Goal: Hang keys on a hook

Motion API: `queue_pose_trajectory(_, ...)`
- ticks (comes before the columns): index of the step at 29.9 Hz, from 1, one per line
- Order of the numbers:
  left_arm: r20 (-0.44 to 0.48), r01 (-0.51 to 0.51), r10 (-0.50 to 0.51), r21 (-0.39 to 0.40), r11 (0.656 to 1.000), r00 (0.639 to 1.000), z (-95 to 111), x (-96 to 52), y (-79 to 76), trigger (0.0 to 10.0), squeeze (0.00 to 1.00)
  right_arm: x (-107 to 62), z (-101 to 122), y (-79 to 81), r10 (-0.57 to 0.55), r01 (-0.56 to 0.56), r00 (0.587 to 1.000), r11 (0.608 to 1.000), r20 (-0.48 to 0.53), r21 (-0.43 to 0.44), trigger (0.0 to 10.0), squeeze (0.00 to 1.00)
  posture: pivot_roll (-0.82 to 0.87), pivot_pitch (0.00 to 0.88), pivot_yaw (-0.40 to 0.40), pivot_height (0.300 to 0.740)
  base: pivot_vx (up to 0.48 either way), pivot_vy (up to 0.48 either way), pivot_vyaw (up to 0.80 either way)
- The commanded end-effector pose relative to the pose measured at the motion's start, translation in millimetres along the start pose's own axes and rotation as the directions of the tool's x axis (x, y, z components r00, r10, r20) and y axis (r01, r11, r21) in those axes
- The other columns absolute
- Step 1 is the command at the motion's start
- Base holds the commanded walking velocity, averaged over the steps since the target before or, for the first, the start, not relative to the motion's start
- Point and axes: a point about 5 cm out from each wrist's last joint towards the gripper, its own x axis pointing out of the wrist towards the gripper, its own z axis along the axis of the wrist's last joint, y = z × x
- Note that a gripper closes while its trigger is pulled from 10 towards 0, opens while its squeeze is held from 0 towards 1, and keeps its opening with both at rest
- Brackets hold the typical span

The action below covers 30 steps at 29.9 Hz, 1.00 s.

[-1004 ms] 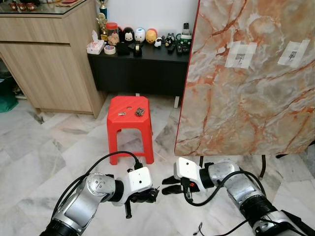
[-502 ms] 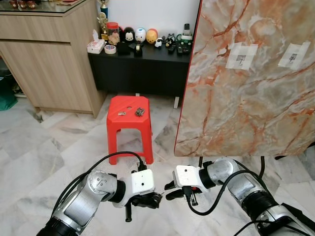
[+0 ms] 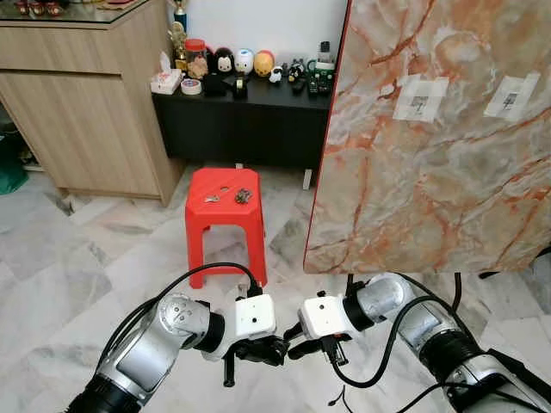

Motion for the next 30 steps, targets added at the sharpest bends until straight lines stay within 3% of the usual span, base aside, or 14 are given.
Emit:
queue_pose_trajectory(1,0.021,0.009,-0.01,0.041,0.999,1.0,11.4,-0.2,2.1,10.0,0.0,-1.0,0.5,0.2,0.026,-0.027,1.0,0.999,-0.012,-0.023,10.0,0.0,0.11,0.0,-0.114,0.728,0.0,0.0,0.0)
queue_pose_trajectory(8,0.037,0.013,-0.015,0.041,0.999,0.999,14.6,0.9,2.4,10.0,0.0,0.4,-3.7,3.7,0.072,-0.073,0.996,0.997,-0.053,-0.028,9.9,0.0,0.11,0.0,-0.116,0.728,0.0,0.0,0.0)
queue_pose_trajectory(9,0.04,0.014,-0.016,0.04,0.999,0.999,15.1,1.1,2.4,10.0,0.0,0.9,-4.4,4.3,0.077,-0.079,0.995,0.997,-0.057,-0.027,6.6,0.0,0.11,0.0,-0.116,0.728,0.0,0.0,0.0)
queue_pose_trajectory(10,0.041,0.015,-0.016,0.04,0.999,0.999,15.6,1.2,2.5,10.0,0.0,1.5,-5.5,5.3,0.085,-0.087,0.994,0.996,-0.066,-0.028,4.6,0.0,0.11,0.0,-0.116,0.728,0.0,0.0,0.0)
queue_pose_trajectory(11,0.041,0.014,-0.016,0.039,0.999,0.999,15.8,1.3,2.7,10.0,0.0,1.6,-5.8,5.6,0.087,-0.089,0.994,0.996,-0.068,-0.029,3.7,0.0,0.11,0.0,-0.116,0.728,0.0,0.0,0.0)
queue_pose_trajectory(12,0.042,0.014,-0.016,0.04,0.999,0.999,16.2,1.3,2.9,10.0,0.0,1.6,-5.8,5.5,0.085,-0.088,0.994,0.996,-0.068,-0.029,1.3,0.0,0.11,0.0,-0.119,0.728,0.0,0.0,0.0)
queue_pose_trajectory(13,0.047,0.014,-0.016,0.04,0.999,0.999,17.6,1.5,3.4,10.0,0.0,1.9,-5.9,5.6,0.087,-0.09,0.994,0.996,-0.067,-0.029,3.8,0.0,0.11,0.0,-0.119,0.728,0.0,0.0,0.0)
queue_pose_trajectory(14,0.053,0.015,-0.017,0.04,0.999,0.998,18.9,1.8,3.6,10.0,0.0,2.2,-6.1,5.9,0.091,-0.093,0.993,0.995,-0.069,-0.03,7.5,0.0,0.11,0.0,-0.119,0.728,0.0,0.0,0.0)
queue_pose_trajectory(15,0.053,0.015,-0.017,0.04,0.999,0.998,18.9,1.8,3.6,10.0,0.0,2.2,-6.1,5.9,0.091,-0.093,0.993,0.995,-0.069,-0.03,7.5,0.0,0.11,0.0,-0.119,0.728,0.0,0.0,0.0)
queue_pose_trajectory(16,0.061,0.016,-0.018,0.041,0.999,0.998,20.5,2.0,3.6,10.0,0.0,2.9,-6.5,6.9,0.103,-0.106,0.992,0.994,-0.074,-0.028,10.0,0.0,0.11,0.0,-0.119,0.728,0.0,0.0,0.0)
queue_pose_trajectory(28,0.089,0.007,-0.011,0.037,0.999,0.996,25.7,1.4,5.7,10.0,0.0,3.5,-10.3,9.2,0.116,-0.122,0.986,0.992,-0.118,-0.042,10.0,0.0,0.12,0.0,-0.123,0.728,0.0,0.0,0.0)
queue_pose_trajectory(29,0.09,0.006,-0.009,0.037,0.999,0.996,25.9,1.3,5.9,10.0,0.0,3.2,-11.1,9.7,0.126,-0.132,0.984,0.99,-0.127,-0.042,10.0,0.24,0.12,0.0,-0.123,0.728,0.0,0.0,0.0)
queue_pose_trajectory(30,0.09,0.006,-0.009,0.037,0.999,0.996,25.9,1.3,5.9,10.0,0.0,3.2,-11.1,9.7,0.126,-0.132,0.984,0.99,-0.127,-0.042,10.0,0.24,0.12,0.0,-0.123,0.728,0.0,0.0,0.0)
